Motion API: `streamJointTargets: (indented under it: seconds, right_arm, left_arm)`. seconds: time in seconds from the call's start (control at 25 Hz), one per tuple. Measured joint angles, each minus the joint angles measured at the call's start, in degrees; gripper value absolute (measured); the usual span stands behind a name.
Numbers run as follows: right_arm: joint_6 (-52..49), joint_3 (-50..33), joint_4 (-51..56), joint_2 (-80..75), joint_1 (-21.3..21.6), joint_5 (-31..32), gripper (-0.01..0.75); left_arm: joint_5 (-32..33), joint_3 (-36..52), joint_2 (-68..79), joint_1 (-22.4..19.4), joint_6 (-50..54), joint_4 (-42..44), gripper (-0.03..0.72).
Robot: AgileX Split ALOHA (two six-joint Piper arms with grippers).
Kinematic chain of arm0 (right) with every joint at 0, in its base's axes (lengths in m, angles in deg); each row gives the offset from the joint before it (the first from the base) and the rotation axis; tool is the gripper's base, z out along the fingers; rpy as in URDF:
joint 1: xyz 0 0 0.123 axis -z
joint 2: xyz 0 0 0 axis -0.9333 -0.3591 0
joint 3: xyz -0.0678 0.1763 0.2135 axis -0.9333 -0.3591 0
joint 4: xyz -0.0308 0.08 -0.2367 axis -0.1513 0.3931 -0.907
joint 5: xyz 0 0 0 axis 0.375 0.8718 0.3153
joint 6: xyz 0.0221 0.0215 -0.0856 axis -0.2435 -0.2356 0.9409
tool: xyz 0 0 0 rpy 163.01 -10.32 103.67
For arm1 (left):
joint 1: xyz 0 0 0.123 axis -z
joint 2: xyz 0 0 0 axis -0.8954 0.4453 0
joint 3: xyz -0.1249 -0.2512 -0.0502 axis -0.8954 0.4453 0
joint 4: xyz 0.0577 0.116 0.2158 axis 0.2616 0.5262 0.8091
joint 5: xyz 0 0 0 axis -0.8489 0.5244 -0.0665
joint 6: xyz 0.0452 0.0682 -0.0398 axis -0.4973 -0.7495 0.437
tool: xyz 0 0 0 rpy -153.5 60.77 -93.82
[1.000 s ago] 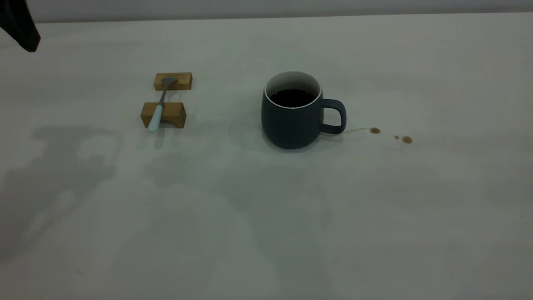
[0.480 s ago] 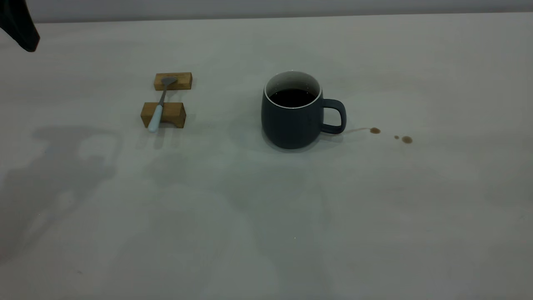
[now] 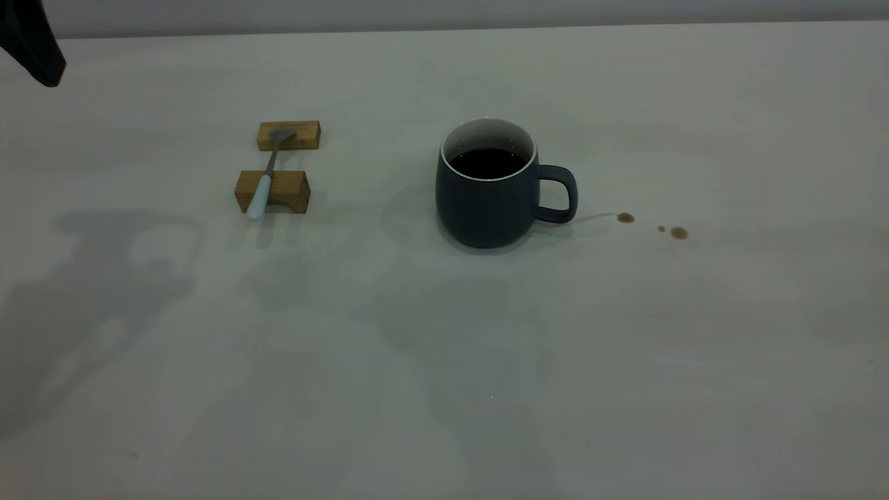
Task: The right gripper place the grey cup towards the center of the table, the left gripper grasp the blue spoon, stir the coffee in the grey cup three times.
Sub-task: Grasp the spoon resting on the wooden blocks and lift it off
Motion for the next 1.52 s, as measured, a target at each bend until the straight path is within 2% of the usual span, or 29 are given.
streamJointTargets:
  seconds: [0.2,0.24,0.32,0.4,0.64,1.2,1.52]
  right_arm:
    - [0.0,0.0,0.0,0.0,0.0,0.0,0.238]
    - [0.0,0.0,-0.1,0.0,0.0,0.0,0.238]
    - [0.0,0.0,0.5,0.1,0.2,0.0,0.238]
    - [0.0,0.0,-0.1,0.2,0.2,0.1,0.238]
    - [0.0,0.0,0.2,0.1,0.2,0.0,0.238]
    - [0.0,0.0,0.1,0.1,0.2,0.0,0.238]
    - [0.0,0.0,0.1,0.1,0.2,0.0,0.238]
  left_arm:
    - [0.0,0.0,0.0,0.0,0.0,0.0,0.628]
    - [6.9,-5.9,3.5,3.6,0.9,3.9,0.628]
    - [5.3,-14.5,8.8,9.5,1.2,4.5,0.626]
    - [7.0,-16.1,10.2,11.9,1.3,3.9,0.625]
    - [9.3,-16.4,10.3,11.7,1.5,5.1,0.625]
    - [9.5,-16.4,10.3,11.7,1.6,5.5,0.617]
    - [6.4,-16.5,13.3,11.7,1.8,6.5,0.616]
